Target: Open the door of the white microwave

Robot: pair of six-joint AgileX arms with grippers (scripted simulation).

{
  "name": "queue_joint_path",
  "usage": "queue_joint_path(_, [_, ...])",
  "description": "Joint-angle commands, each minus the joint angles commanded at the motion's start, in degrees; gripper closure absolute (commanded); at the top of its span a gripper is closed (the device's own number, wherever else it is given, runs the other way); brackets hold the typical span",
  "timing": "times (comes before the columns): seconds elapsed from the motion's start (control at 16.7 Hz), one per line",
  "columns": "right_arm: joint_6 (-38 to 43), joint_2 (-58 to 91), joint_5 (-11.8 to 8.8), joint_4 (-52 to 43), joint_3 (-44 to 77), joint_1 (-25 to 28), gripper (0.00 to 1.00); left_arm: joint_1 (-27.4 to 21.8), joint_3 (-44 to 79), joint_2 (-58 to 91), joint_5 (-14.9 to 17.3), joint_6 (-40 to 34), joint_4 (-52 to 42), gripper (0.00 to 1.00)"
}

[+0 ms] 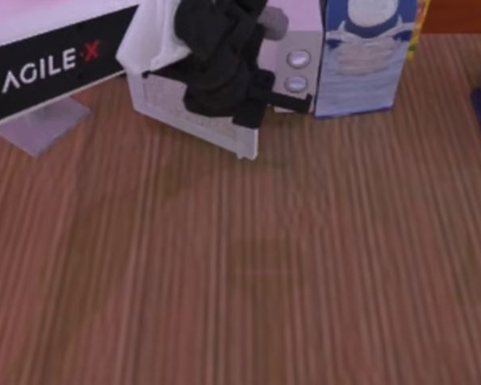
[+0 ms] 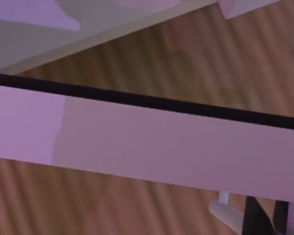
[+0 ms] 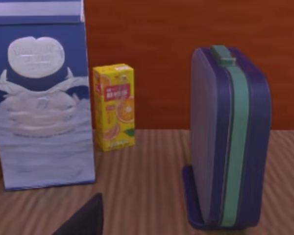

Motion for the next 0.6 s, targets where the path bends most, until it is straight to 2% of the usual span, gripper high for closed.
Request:
queue_joint_path(0.42, [0.00, 0.00, 0.00, 0.00, 0.00, 0.00, 0.00, 1.93, -5.86, -4.53, 3.34, 6.64, 2.28, 1.00])
queue_joint_path(0.6, [0.00, 0.00, 0.00, 0.00, 0.00, 0.00, 0.00, 2.12, -6.53, -4.89, 3.67, 7.31, 2.41, 1.00])
